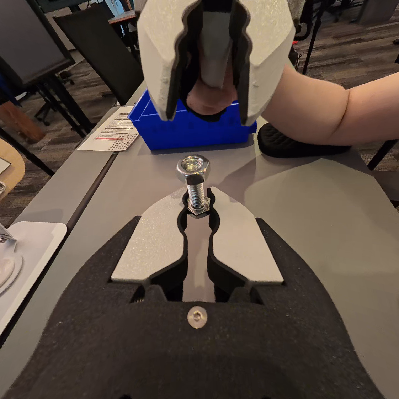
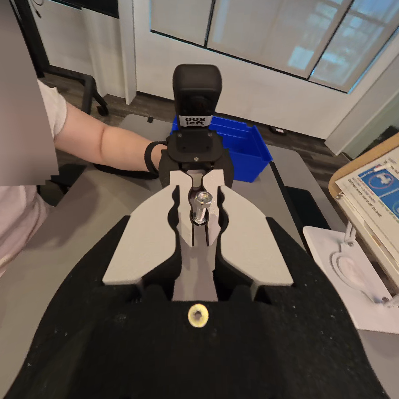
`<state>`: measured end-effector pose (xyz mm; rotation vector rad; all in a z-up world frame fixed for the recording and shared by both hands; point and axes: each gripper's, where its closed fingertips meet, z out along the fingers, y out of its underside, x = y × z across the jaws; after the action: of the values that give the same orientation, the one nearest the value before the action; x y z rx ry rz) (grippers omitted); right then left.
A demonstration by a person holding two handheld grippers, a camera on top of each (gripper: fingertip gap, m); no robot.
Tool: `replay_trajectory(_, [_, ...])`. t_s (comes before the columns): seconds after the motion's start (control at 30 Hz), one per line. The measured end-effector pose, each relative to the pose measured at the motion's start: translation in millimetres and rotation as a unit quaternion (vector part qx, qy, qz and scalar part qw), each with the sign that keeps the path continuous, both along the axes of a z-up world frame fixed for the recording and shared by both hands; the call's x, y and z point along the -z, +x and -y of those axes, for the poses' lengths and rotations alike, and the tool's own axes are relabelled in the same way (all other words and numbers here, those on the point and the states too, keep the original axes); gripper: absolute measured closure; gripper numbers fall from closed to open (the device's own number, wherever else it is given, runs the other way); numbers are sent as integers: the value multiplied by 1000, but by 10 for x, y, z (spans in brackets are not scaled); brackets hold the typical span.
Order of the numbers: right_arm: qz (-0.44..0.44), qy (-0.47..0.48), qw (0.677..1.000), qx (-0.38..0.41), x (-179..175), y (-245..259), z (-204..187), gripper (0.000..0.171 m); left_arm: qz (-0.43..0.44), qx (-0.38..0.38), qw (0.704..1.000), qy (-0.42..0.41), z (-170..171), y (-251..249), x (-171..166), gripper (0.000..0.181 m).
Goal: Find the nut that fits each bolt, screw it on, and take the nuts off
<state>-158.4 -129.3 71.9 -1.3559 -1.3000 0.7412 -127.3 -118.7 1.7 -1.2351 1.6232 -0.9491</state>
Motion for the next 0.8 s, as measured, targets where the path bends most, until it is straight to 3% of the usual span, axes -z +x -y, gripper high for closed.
replay_trajectory(0.8, [36,12,999,-4,176,-59,-15,138,18,-22,1000,0,-40,-31,-130,167])
